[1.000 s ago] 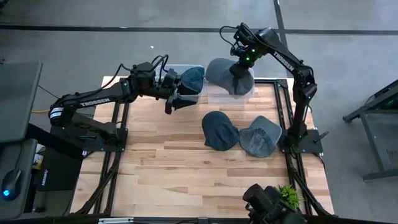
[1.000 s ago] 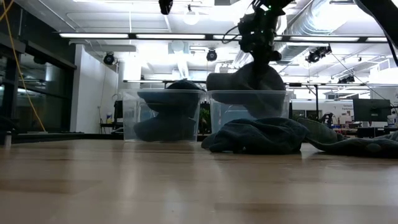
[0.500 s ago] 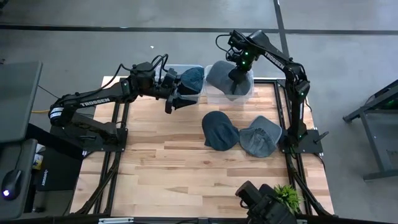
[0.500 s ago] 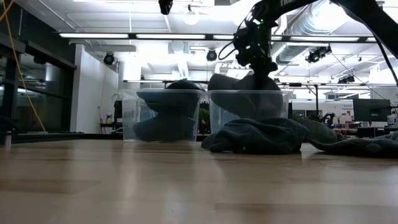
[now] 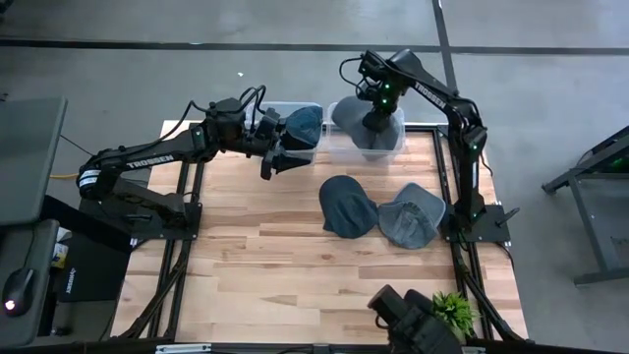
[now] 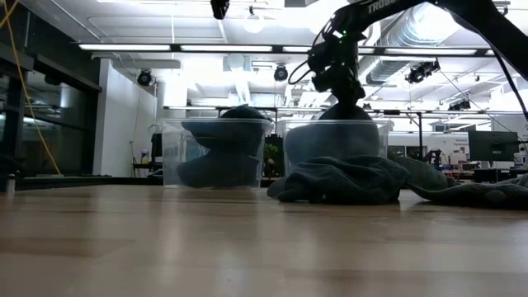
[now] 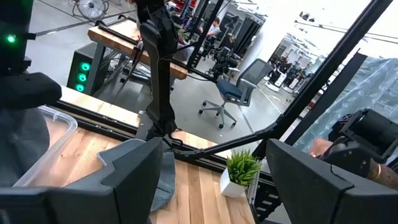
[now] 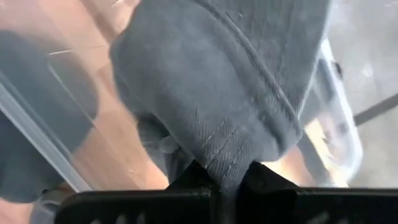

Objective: Pick and place caps into container
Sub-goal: Put the left gray cap into the right transparent container

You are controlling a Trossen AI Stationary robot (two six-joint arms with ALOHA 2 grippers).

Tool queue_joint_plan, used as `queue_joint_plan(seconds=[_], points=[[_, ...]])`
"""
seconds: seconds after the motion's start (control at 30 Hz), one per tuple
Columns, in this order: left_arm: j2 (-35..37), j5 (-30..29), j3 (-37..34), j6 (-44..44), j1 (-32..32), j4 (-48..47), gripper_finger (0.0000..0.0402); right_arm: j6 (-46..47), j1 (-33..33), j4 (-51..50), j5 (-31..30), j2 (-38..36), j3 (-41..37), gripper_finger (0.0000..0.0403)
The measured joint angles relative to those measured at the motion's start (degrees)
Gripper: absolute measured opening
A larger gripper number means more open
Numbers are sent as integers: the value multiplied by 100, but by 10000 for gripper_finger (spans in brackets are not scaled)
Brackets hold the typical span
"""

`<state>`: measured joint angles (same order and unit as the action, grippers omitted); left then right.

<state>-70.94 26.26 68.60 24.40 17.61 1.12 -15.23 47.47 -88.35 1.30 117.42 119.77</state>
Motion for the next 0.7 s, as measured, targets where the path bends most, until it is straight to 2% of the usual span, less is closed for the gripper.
queue_joint_plan(seconds=[0.33,0.5,0.7], points=[[-2,-4,0,-4,0,-2,284,-670,-250,-119,72,228,0,0],[-2,-4,0,-7,0,-4,284,-542,-296,1,-150,228,0,2],[-3,-7,0,-11,0,-145,284,-537,-296,39,-181,228,0,35]])
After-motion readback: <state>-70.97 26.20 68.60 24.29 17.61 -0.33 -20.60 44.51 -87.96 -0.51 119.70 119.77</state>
